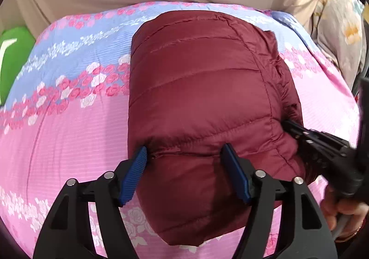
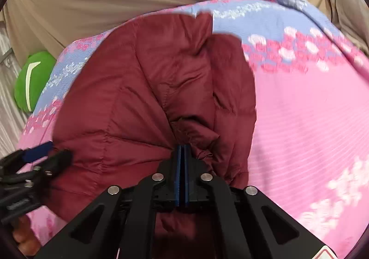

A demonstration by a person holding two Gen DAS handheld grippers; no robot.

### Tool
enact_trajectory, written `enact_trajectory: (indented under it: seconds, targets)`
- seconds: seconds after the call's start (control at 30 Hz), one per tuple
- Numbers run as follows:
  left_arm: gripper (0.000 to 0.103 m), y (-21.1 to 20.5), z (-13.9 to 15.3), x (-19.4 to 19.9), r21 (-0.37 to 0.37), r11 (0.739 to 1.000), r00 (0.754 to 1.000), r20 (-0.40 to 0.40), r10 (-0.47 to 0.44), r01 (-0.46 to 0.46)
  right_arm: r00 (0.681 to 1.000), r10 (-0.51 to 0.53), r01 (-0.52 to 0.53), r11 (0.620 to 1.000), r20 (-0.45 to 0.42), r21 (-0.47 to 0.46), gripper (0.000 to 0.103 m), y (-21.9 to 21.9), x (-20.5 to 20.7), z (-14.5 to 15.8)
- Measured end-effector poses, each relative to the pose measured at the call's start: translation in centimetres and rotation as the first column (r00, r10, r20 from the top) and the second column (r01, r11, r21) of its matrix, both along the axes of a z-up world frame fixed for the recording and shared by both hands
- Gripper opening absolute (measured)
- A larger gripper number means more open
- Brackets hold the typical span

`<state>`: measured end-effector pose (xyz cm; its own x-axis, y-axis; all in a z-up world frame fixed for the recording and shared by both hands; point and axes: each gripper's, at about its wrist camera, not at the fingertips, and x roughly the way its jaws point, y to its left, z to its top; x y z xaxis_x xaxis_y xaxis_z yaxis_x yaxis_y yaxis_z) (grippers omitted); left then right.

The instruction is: Fold large clothes

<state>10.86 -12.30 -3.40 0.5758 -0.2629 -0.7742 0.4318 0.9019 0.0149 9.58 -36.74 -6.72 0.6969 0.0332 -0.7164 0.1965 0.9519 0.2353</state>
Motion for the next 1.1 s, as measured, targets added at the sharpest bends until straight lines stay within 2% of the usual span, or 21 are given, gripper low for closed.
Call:
enact_trajectory:
  seconds: [0.13,0.2,0.27,0.33,0.43,0.47,0.53,0.6,0.7,0.83,0.9,0.97,1.03,1.1]
  targets:
    - [0.071,-0.8,-0.7,-0.1,0.048,0.999,0.999,0.031,0.007,-0.009,1.000,0.003,-0.004,0.998,-0.006,-0.062,0.000,0.7,0.0,0.0]
    - [0.072,-0.9,-0.8,-0.1,0.057,0.998,0.999,0.037,0.013,-0.015,1.000,-0.020,0.020,0.999,-0.012,-0.047,0.001,0.8,-0.5,1.1]
    - [0.072,-0.8,-0.8,0.0,0.054,0.998,0.999,0.035,0.015,-0.016,0.999,-0.023,0.024,1.000,0.028,-0.019,0.003,1.0,-1.6,2.6]
    - [0.072,-0.8,-0.7,0.0,0.050,0.999,0.999,0.031,0.015,-0.017,0.999,-0.017,0.020,0.998,0.050,-0.052,0.002,1.6,-2.2,3.7]
    - [0.072,-0.8,-0.7,0.0,0.047,0.999,0.999,0.031,0.016,-0.017,1.000,0.010,-0.012,0.995,-0.016,-0.098,0.002,2.6,-2.1,2.6]
    - [0.072,-0.8,-0.7,0.0,0.048,0.999,0.999,0.029,0.015,-0.017,0.998,0.023,-0.027,0.995,-0.051,-0.093,0.000,2.7,-1.7,1.2]
    - [0.072,-1.0,-0.7,-0.1,0.062,0.998,0.999,0.036,0.011,-0.013,0.998,0.021,-0.025,0.996,-0.051,-0.083,0.000,2.5,-1.6,0.3]
    - [0.072,-1.0,-0.8,-0.2,0.064,0.998,0.999,0.039,0.014,-0.017,0.998,0.005,-0.008,0.999,-0.058,-0.051,0.001,2.2,-1.8,1.2]
    - [0.073,-0.8,-0.7,-0.1,0.051,0.999,0.999,0.029,0.016,-0.018,0.999,-0.007,0.006,1.000,0.037,0.015,0.003,1.2,-2.5,4.1]
    - [0.073,-0.9,-0.7,-0.1,0.053,0.998,0.999,0.031,0.021,-0.023,0.987,-0.060,0.055,0.998,0.148,0.042,0.027,-1.1,-0.6,7.8]
    - [0.073,-0.9,-0.7,-0.1,0.051,0.998,0.999,0.029,0.023,-0.024,0.985,-0.083,0.075,0.996,0.150,0.057,0.046,-2.0,1.9,8.5]
    - [0.073,-0.9,-0.7,-0.1,0.049,0.998,0.999,0.025,0.024,-0.025,0.988,-0.109,0.099,0.991,0.114,0.089,0.049,-2.9,4.6,7.7]
    - [0.073,-0.8,-0.7,0.0,0.048,0.999,0.999,0.024,0.025,-0.026,0.992,-0.108,0.105,0.992,0.058,0.065,0.050,-2.7,7.1,6.4]
    - [0.073,-0.8,-0.7,0.0,0.049,0.998,0.999,0.024,0.026,-0.027,0.996,-0.084,0.082,0.993,0.023,0.081,0.025,-2.3,8.6,5.3]
